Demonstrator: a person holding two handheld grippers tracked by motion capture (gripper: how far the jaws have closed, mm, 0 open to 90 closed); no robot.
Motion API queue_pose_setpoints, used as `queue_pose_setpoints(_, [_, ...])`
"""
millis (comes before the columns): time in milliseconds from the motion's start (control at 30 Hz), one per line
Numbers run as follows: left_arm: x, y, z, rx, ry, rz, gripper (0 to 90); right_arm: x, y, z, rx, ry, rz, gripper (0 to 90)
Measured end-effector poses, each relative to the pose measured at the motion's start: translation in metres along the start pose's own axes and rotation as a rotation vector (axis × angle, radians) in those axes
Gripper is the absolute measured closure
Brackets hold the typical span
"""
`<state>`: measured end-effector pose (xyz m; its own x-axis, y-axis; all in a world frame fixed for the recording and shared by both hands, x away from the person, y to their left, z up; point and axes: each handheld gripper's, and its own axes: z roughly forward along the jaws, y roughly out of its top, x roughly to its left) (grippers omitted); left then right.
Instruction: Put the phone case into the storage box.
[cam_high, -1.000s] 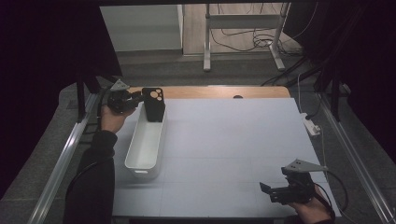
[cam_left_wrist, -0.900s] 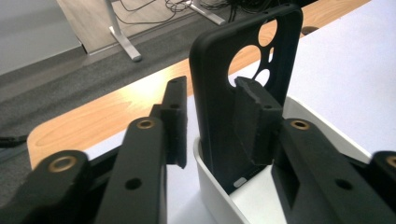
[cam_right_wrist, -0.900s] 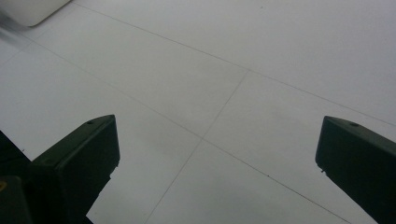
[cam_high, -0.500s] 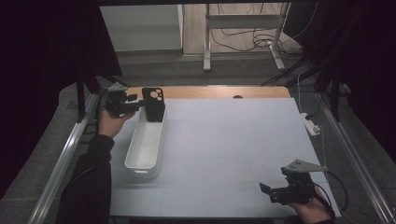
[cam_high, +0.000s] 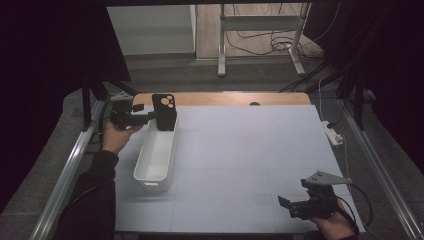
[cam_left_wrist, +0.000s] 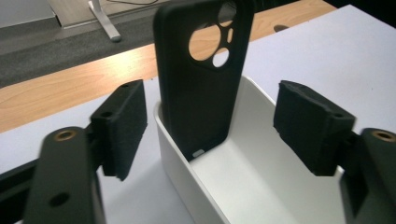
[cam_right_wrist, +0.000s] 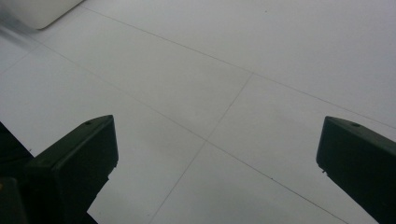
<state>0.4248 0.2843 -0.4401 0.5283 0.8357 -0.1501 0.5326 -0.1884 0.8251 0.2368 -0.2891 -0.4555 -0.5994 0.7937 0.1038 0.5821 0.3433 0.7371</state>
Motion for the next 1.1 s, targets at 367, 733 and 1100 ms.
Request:
queue_pose_setpoints(367, [-0.01, -0.011, -0.004, 0.011, -0.026, -0.024, 13.0, 0.0, 0.0, 0.0, 0.003, 0.002, -0.001, 0.0])
queue_pose_setpoints(733, [-0.025, -0.01, -0.008, 0.022, -0.037, 0.003, 2.0, 0.001, 0.0, 0.001, 0.009, 0.007, -0.018, 0.0])
queue_pose_setpoints(1100, [-0.035, -0.014, -0.015, 0.008, -0.035, 0.028, 0.2, 0.002, 0.001, 0.002, 0.023, 0.016, -0.029, 0.0])
